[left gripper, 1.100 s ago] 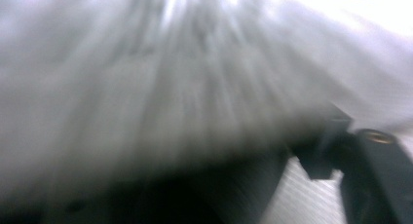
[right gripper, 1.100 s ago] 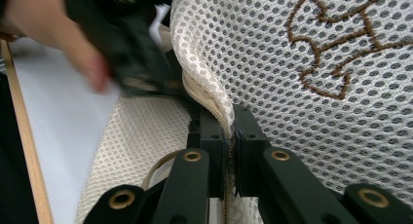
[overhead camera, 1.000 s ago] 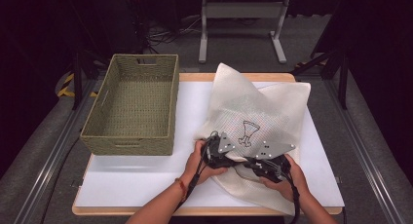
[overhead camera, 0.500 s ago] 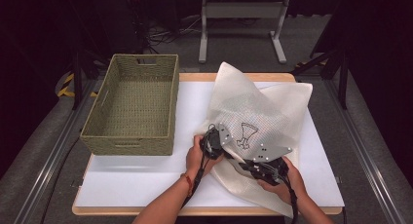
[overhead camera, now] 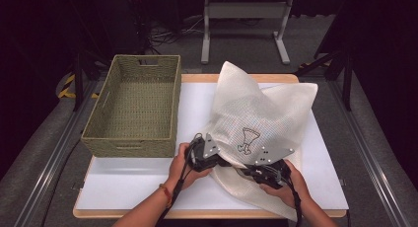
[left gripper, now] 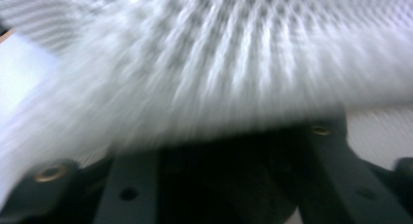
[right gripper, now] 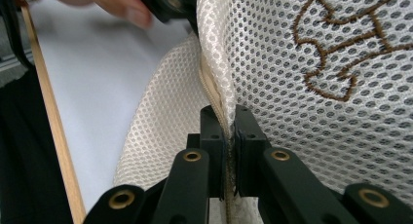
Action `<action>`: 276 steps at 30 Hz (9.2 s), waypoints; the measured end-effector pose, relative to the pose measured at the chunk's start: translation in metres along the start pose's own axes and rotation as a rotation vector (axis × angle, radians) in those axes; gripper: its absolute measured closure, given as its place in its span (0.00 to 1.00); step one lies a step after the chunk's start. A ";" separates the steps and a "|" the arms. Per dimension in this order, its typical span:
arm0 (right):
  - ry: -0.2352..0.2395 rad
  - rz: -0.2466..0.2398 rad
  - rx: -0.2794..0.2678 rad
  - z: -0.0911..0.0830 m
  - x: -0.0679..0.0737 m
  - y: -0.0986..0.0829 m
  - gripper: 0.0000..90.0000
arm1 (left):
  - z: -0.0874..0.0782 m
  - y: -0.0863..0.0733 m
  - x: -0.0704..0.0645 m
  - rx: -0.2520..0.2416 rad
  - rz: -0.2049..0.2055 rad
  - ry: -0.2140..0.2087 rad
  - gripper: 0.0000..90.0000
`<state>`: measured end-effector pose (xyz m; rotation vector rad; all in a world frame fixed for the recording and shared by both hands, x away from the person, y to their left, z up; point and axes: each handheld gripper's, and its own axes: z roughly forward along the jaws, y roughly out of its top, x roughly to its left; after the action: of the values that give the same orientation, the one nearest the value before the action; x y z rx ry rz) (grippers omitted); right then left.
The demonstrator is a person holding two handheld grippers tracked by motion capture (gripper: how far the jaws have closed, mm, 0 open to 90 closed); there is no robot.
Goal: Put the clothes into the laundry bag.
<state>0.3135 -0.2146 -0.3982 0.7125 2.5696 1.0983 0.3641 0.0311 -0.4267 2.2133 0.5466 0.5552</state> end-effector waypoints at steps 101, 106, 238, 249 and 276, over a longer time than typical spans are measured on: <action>0.047 0.024 -0.004 -0.022 -0.014 -0.004 0.93 | 0.051 0.039 -0.027 -0.196 -0.179 -0.431 0.87; 0.056 0.020 0.014 -0.016 -0.012 -0.004 0.93 | 0.031 0.022 -0.011 -0.157 -0.136 -0.406 0.77; 0.075 0.034 0.044 -0.013 -0.007 -0.004 0.95 | 0.068 0.038 -0.010 -0.143 -0.135 -0.220 0.96; 0.049 0.022 0.062 -0.010 -0.005 -0.004 0.90 | 0.037 0.012 0.003 -0.094 -0.081 -0.288 0.56; 0.022 -0.041 0.053 -0.021 0.008 0.005 0.84 | 0.051 0.003 0.022 0.031 -0.249 -0.184 0.75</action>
<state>0.3002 -0.2202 -0.3805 0.6608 2.6288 1.0345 0.4100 0.0120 -0.4503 2.1563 0.7233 0.2123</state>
